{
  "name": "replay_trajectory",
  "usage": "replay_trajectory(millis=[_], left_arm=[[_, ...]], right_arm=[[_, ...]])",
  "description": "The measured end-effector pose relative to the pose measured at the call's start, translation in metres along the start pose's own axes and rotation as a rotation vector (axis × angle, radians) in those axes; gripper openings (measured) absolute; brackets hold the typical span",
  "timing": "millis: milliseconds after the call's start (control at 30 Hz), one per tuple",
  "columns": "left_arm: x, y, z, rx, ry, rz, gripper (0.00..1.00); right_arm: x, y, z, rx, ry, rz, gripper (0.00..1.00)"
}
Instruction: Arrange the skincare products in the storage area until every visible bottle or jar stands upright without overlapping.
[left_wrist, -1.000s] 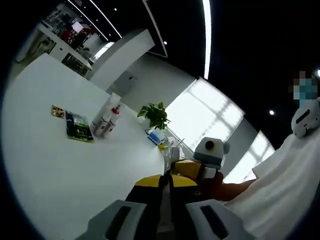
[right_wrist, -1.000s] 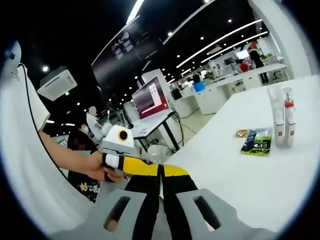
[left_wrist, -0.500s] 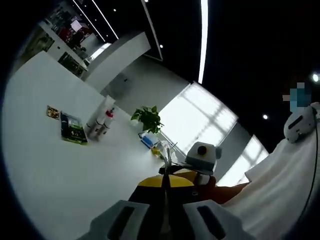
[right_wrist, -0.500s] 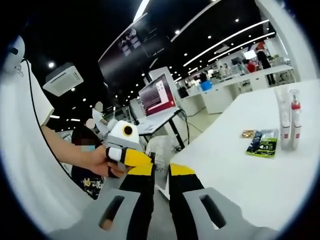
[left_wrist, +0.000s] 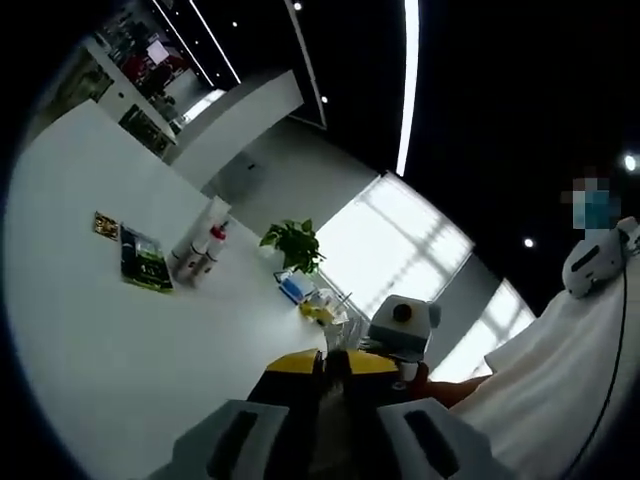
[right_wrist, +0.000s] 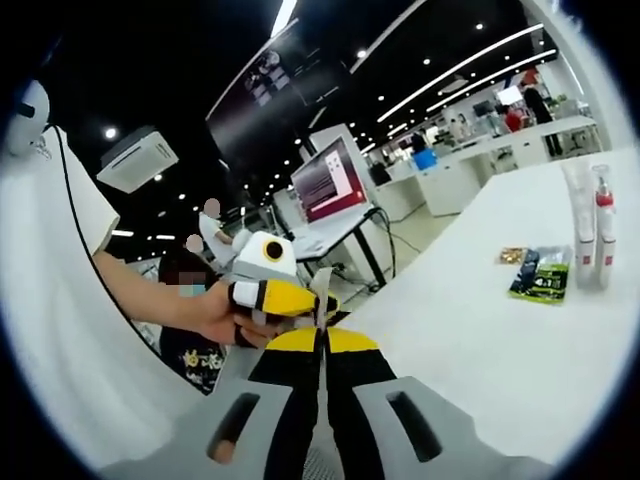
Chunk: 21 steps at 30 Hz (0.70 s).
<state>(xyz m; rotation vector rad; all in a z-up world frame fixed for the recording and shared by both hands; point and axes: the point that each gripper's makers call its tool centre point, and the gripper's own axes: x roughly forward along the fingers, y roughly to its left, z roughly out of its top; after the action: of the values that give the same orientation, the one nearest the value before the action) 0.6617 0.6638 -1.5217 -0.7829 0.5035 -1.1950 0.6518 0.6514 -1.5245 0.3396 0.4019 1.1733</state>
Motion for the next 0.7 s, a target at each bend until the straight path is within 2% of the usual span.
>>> replay_trajectory(millis=[133,233,700], left_arm=[[0.001,0.004,0.0,0.005,0.004,0.016,0.02],[0.0,0.002,0.001,-0.004,-0.002,0.002,0.01],[0.002,-0.009,0.001,0.029,-0.008,-0.058,0.0]], right_arm=[[0.001,-0.001,-0.001,-0.001,0.006,-0.006,0.01],[0.001,0.0,0.002,-0.025,-0.009,0.004,0.03],[-0.002,0.0,0.007,-0.011,-0.036,0.011,0.08]])
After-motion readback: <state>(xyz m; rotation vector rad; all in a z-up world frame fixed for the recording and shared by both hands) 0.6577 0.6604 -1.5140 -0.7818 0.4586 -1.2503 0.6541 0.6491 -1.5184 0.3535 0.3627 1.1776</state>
